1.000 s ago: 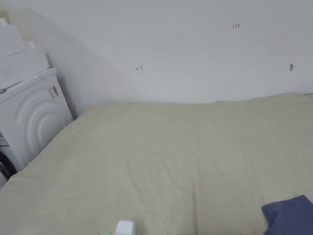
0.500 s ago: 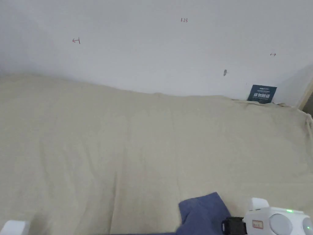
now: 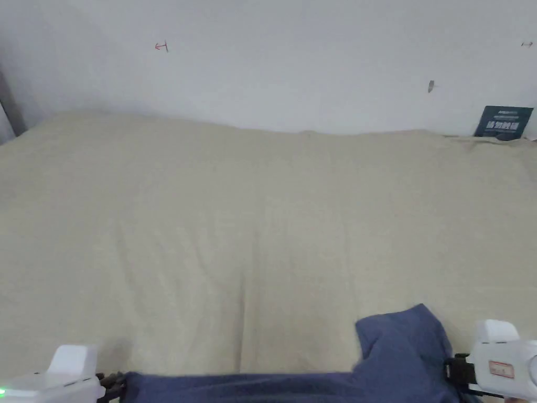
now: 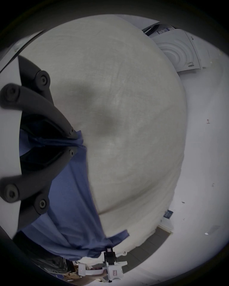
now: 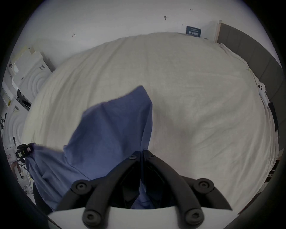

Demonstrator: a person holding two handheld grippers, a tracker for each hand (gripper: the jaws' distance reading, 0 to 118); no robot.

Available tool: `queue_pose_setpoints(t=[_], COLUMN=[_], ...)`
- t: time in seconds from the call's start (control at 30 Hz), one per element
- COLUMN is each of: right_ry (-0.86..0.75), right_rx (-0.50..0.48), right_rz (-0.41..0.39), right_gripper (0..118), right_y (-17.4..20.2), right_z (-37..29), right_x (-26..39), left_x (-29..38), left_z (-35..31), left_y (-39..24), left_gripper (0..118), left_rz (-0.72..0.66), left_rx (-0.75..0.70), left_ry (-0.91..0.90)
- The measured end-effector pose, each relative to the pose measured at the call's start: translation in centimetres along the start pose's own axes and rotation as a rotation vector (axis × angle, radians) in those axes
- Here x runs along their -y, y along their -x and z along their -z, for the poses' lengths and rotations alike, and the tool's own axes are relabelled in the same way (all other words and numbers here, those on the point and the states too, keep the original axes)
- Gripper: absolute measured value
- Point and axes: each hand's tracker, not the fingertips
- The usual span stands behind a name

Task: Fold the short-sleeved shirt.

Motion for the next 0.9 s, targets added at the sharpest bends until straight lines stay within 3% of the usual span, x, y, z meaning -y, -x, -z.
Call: queue_pose_setpoints(t=[0.13, 0.3, 0.5, 0.57, 0.73, 0.9], right_ry=[-0.109, -0.205, -0.274, -0.262, -0.210, -0.124], right_rx=[-0.083, -0.083, -0.139, -0.136, -0.146, -0.118], right_rz=[0.043, 0.071, 0.130, 0.125, 0.217, 0.271], right_gripper=[2, 2, 2, 2, 2, 2], right_y=[-0.5, 0.6, 0.4, 0.2, -1.2, -1.9], right_z=[-4.5, -9.5, -14.3, -15.7, -17.7, -15.0], right_x=[-0.3, -1.3, 4.4, 7.6, 15.3, 18.4], left_x=[-1.8, -4.3, -0.2, 2.2, 7.9, 9.4], left_z=[-3.5, -5.0, -8.6, -9.8, -11.6, -9.0], left_y=[1.2, 1.9, 3.3, 3.8, 5.6, 5.4], left_gripper=[8, 8, 8, 8, 8, 8], left_rz=[-0.051, -0.031, 0.011, 0.004, -0.050, -0.049], left_rx=[0.071, 0.070, 0.200, 0.205, 0.277, 0.236], left_ry=[-0.119, -0.174, -0.228, -0.211, -0.133, -0.045])
